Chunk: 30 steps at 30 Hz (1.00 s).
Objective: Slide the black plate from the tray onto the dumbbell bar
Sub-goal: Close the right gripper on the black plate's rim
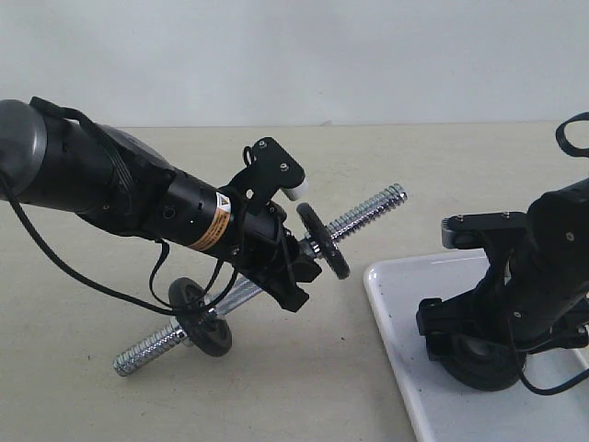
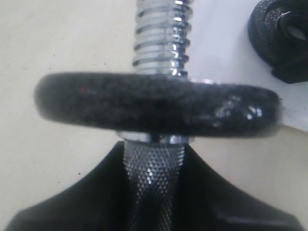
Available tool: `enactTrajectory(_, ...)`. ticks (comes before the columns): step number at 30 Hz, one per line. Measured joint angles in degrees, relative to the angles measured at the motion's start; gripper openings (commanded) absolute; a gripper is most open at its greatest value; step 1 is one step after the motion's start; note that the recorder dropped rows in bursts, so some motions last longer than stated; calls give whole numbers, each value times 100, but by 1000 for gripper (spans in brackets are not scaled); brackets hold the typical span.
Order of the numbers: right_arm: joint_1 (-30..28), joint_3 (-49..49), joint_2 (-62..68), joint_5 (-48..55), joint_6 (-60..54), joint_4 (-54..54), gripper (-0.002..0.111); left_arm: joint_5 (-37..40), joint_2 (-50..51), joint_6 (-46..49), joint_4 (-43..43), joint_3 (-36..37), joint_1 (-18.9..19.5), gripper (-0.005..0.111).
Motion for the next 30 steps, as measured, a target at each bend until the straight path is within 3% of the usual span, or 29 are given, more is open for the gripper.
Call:
enactTrajectory(4,0,0,0,0,0,0,104,0,0,0,0,0,0,4)
enactTrajectory(7,0,0,0,0,0,0,89,0,0,0,0,0,0,4)
enactTrajectory(10,0,0,0,0,0,11,52,0,0,0,0,0,0,4)
enactTrajectory(13,0,0,-12,0,0,11,2,0,0,0,0,0,0,4)
enactTrajectory(30,0,0,-12,-111,-318,73,0,0,0,0,0,0,0,4)
